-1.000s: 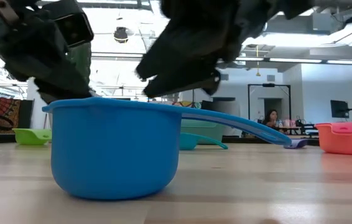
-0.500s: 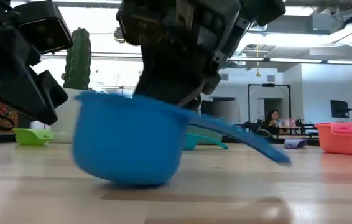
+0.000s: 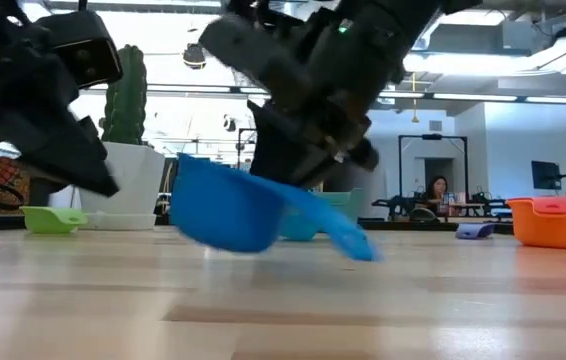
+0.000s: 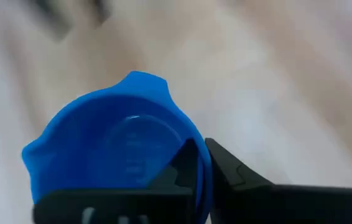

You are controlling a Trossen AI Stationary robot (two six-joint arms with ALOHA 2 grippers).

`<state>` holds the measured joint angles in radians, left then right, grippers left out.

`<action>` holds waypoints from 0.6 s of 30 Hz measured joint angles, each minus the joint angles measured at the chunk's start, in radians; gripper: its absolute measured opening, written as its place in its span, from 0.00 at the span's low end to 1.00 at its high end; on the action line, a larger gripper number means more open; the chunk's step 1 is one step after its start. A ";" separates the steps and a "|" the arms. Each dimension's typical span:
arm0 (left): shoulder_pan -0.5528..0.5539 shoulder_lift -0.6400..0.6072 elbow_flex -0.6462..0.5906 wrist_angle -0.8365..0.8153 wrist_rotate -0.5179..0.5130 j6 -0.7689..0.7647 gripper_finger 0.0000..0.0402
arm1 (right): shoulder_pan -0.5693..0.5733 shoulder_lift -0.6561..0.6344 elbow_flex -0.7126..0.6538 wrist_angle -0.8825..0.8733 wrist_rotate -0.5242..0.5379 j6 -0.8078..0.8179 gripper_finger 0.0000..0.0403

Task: Nest measuring cups in basket
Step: Stack the large blue measuring cup into the red measuring cup

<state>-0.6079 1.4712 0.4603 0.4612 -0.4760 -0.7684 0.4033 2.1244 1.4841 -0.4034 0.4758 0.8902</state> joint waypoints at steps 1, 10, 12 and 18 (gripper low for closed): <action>0.000 0.000 0.000 0.020 -0.025 0.000 0.24 | 0.005 -0.009 -0.002 -0.046 0.059 0.056 0.10; 0.023 0.000 0.000 0.279 -0.276 0.180 0.24 | 0.085 -0.033 -0.001 -0.204 0.488 0.468 0.03; 0.041 0.000 0.000 0.330 -0.280 0.256 0.24 | 0.094 -0.033 -0.001 -0.210 0.531 0.496 0.05; 0.080 0.001 0.001 0.358 -0.191 0.297 0.24 | 0.092 -0.037 -0.001 -0.220 0.641 0.592 0.09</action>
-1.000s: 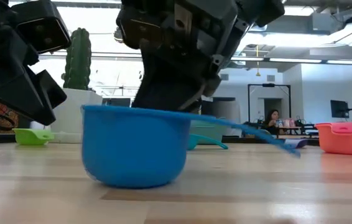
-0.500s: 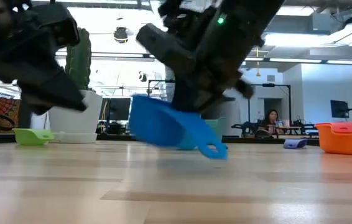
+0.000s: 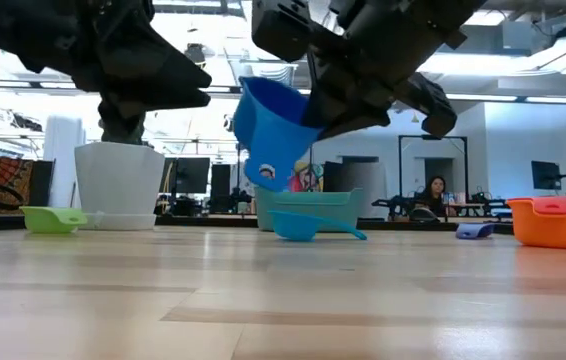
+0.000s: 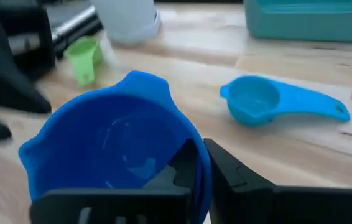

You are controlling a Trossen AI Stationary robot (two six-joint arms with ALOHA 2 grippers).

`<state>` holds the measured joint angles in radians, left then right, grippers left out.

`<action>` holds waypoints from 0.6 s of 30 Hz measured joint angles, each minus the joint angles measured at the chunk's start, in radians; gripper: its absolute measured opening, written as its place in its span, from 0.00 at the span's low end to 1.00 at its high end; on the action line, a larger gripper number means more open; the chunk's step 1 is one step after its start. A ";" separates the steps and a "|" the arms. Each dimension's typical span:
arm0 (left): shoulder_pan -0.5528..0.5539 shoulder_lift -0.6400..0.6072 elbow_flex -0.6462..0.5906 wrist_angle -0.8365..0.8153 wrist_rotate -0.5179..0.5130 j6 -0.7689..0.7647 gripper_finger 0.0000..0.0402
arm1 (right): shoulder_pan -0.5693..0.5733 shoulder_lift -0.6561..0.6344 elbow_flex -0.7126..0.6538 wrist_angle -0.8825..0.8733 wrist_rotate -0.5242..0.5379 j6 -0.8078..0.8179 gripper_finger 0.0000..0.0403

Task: Nest measuring cups in basket
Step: Stack the large blue measuring cup into the red measuring cup

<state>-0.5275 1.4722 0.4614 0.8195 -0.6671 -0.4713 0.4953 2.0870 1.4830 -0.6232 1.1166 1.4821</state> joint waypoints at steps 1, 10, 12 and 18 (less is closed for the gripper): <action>0.000 0.004 0.000 0.001 0.010 -0.006 0.24 | 0.000 -0.004 0.000 0.000 0.011 0.010 0.08; -0.008 0.126 0.063 0.006 0.052 -0.008 0.24 | -0.040 -0.022 0.001 0.045 0.021 0.014 0.07; -0.004 0.159 0.098 0.007 0.057 0.026 0.24 | -0.047 -0.026 -0.001 0.044 0.017 0.013 0.10; 0.003 0.204 0.167 0.002 0.020 0.098 0.24 | -0.053 -0.045 -0.002 0.052 0.021 -0.004 0.09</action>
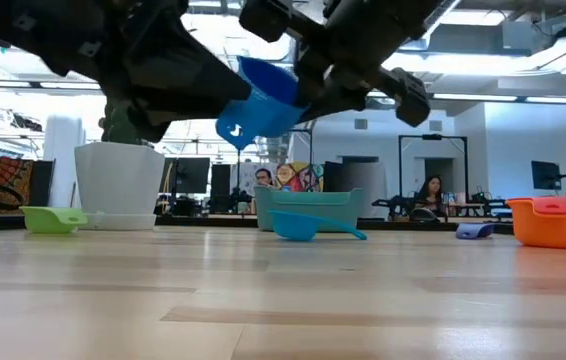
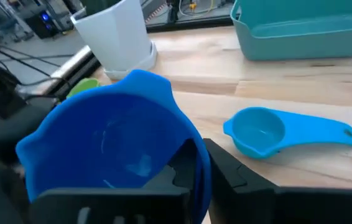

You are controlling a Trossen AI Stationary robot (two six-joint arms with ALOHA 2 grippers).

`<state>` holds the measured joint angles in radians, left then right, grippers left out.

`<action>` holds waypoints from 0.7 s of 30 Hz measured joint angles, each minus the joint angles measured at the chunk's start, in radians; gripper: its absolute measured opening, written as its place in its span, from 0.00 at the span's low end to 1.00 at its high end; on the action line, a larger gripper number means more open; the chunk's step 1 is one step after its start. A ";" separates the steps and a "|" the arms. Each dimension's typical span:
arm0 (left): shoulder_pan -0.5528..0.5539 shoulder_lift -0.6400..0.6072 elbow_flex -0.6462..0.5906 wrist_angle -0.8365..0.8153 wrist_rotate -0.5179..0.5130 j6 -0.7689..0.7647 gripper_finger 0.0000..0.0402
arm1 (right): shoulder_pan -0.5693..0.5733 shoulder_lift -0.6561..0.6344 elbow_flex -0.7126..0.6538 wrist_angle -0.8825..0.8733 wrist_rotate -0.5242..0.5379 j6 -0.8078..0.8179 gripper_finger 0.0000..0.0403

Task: Nest measuring cups in basket
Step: Stack the large blue measuring cup into the red measuring cup

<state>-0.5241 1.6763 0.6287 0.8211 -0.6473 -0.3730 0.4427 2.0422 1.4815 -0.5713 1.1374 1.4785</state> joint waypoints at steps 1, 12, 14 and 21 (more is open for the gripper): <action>0.003 0.000 0.002 0.001 -0.006 0.002 0.23 | 0.003 -0.003 0.000 0.008 0.003 -0.009 0.08; 0.045 0.000 0.002 -0.007 0.072 -0.036 0.01 | 0.018 -0.027 0.000 -0.009 0.030 -0.025 0.12; 0.053 0.000 0.002 -0.006 0.099 -0.036 0.01 | 0.018 -0.032 0.002 -0.006 0.013 -0.053 0.14; 0.085 -0.008 0.004 0.007 0.214 -0.036 0.00 | 0.053 -0.118 0.002 -0.132 -0.081 -0.146 0.23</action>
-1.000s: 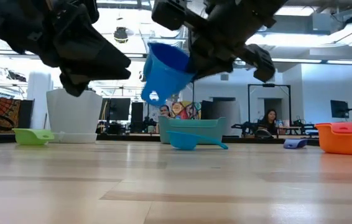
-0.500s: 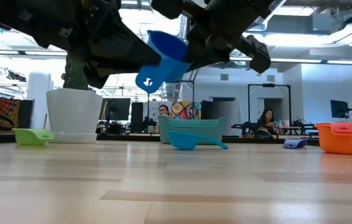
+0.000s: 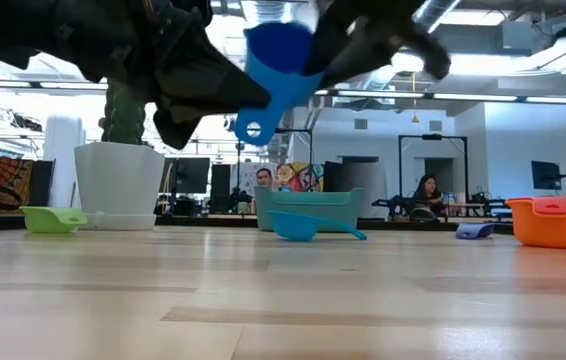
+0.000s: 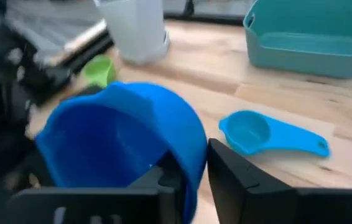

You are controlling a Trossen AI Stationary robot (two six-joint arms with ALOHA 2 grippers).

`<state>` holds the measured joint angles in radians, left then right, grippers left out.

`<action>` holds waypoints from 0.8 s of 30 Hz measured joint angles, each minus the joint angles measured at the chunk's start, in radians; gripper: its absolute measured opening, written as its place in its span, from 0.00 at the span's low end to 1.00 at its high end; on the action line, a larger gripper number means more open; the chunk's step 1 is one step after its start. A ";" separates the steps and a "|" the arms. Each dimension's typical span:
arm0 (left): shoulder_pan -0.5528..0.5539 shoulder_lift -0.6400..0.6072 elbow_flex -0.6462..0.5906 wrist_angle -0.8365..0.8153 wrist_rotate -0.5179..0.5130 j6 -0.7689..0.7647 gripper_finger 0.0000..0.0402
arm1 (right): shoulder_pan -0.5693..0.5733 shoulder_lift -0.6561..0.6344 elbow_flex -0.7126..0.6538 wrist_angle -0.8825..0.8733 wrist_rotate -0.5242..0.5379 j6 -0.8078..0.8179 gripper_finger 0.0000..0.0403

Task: Nest measuring cups in basket
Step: Stack the large blue measuring cup into the red measuring cup

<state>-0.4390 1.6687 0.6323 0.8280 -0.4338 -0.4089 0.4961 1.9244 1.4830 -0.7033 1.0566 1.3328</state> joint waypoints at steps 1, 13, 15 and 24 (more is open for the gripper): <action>0.003 0.000 0.000 0.000 0.014 0.001 0.00 | 0.009 -0.016 0.000 -0.026 -0.020 -0.018 0.24; 0.128 -0.011 0.006 -0.003 0.381 -0.066 0.00 | 0.210 -0.223 0.001 -0.238 -0.043 -0.137 0.42; 0.157 0.013 0.032 0.000 0.395 -0.057 0.00 | 0.250 -0.249 0.001 -0.279 -0.011 -0.129 0.43; 0.322 0.285 0.379 -0.011 0.730 -0.060 0.00 | 0.321 -0.325 0.000 -0.627 0.042 0.055 0.37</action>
<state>-0.1175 1.9541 1.0109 0.8170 0.2961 -0.4692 0.8169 1.5997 1.4826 -1.3307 1.0987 1.3874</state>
